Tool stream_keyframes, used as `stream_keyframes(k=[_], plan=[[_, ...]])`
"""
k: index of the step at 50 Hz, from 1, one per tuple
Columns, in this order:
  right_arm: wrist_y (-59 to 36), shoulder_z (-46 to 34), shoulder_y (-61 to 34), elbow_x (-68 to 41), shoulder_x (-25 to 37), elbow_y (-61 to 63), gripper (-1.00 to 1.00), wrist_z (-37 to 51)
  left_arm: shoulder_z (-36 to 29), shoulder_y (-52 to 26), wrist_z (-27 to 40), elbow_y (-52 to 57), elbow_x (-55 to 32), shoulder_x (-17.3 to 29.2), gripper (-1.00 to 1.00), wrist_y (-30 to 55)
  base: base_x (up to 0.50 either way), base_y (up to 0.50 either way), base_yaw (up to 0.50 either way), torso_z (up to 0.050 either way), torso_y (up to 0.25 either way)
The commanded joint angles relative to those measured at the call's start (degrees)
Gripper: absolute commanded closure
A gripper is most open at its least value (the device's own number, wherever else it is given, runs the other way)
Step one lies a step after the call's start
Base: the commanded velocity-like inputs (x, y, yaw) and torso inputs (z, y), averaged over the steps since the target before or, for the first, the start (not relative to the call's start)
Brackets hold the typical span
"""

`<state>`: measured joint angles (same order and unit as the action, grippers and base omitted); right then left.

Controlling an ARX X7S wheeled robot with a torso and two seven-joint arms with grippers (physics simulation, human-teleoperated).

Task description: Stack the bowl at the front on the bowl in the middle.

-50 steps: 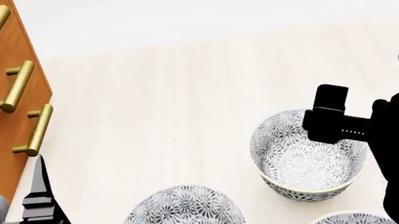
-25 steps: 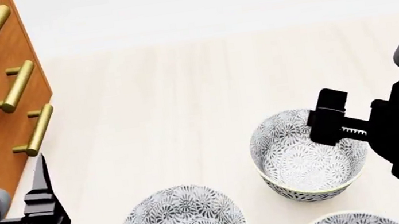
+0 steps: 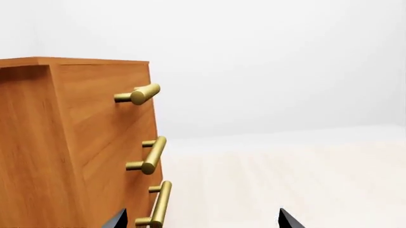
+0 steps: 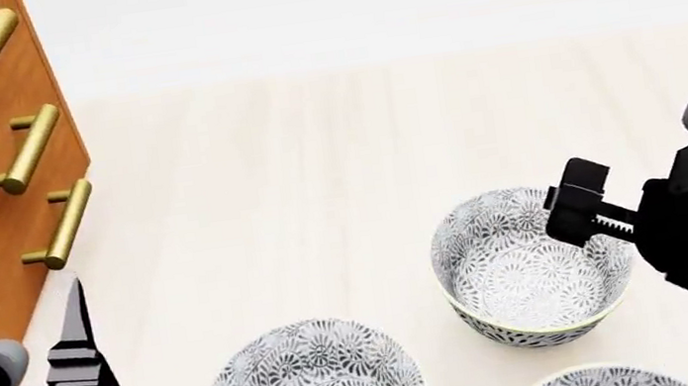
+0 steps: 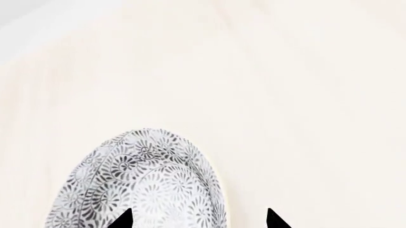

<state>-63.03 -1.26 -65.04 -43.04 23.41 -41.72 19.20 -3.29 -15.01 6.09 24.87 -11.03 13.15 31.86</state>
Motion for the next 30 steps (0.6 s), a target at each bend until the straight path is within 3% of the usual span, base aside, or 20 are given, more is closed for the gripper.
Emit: stream_keyframes(k=[1,20,30], plan=[[7.24,-3.17,-4.02,4.34,-0.41,-13.21,-1.0,-4.45,-0.32,-0.1,-0.18,-0.68,-0.23,0.66,-1.0,-0.21,0.0,0.0,0.0,0.0,0.0],[14.61,-7.62,-9.57,9.39,-3.04,-30.67,-1.0,-12.32,-0.51,-0.78,-0.09,0.31,-1.28,1.56,-1.0,1.84,0.0,0.0,0.0,0.0,0.0],[15.23,-6.71,-9.79,12.24,-4.22,-33.14,-1.0,-13.78,-0.45,-0.5,0.08,0.51,-1.58,2.07,-1.0,2.1,0.0,0.0,0.0,0.0,0.0]])
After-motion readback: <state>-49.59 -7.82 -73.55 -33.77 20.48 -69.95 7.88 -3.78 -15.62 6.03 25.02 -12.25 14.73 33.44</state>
